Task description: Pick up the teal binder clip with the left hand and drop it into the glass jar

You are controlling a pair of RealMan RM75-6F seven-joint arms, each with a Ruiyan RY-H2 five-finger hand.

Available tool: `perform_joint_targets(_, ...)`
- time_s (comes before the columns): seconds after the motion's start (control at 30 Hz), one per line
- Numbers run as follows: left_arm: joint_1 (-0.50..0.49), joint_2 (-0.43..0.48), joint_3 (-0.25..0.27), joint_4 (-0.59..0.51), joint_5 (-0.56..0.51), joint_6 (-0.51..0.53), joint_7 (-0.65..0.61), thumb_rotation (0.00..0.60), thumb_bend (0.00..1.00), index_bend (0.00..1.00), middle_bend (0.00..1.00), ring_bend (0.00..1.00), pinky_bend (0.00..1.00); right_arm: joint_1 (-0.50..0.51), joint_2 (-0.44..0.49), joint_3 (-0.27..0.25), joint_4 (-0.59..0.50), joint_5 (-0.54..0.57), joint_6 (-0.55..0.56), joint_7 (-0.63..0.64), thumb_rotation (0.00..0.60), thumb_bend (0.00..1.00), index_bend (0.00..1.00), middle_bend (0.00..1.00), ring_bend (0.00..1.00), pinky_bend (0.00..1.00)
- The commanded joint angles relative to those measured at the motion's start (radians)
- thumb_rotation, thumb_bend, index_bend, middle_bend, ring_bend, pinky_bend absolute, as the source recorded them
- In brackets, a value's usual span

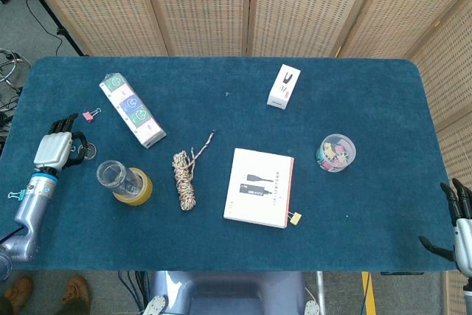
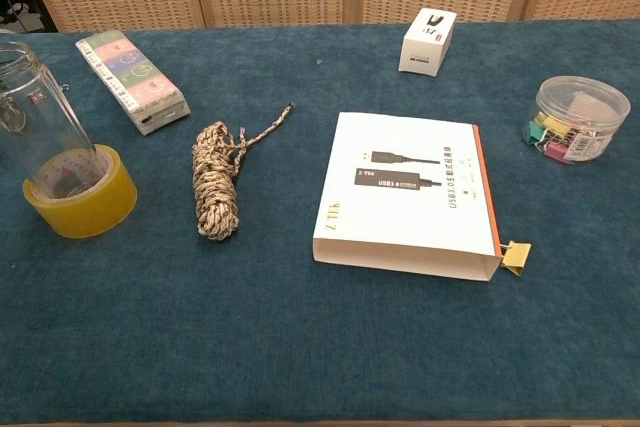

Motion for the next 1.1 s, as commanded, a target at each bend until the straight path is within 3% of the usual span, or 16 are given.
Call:
perform_joint_targets(0.03,0.028,0.085,-0.009,-0.115,0.019,0.084,0.008,0.600,0.49,0.61,0.00,0.00,0.00,0.000,0.000,-0.001,-0.001,-0.003,0.001,0.000,0.600,0.00,0.00,0.00,0.00,0.00)
perform_joint_targets(0.4,0.112,0.345,-0.017,-0.478,0.095,0.302,0.021,0.600,0.49,0.62,0.00,0.00,0.00,0.001,-0.001,-0.005,-0.005,-0.011,0.001,-0.003,0.600,0.00,0.00,0.00,0.00,0.00)
perform_joint_targets(0.7,0.132,0.512,0.005,-0.732,0.178,0.348,-0.029,0.600,0.49,0.62,0.00,0.00,0.00,0.000,-0.001,-0.007,-0.008,-0.015,0.004,-0.003,0.600,0.00,0.00,0.00,0.00,0.00)
perform_joint_targets(1.1,0.085,0.550,0.046,-0.819,0.263,0.294,-0.150,0.600,0.50,0.62,0.00,0.00,0.00,-0.001,0.001,-0.004,-0.005,-0.009,0.005,0.004,0.600,0.00,0.00,0.00,0.00,0.00)
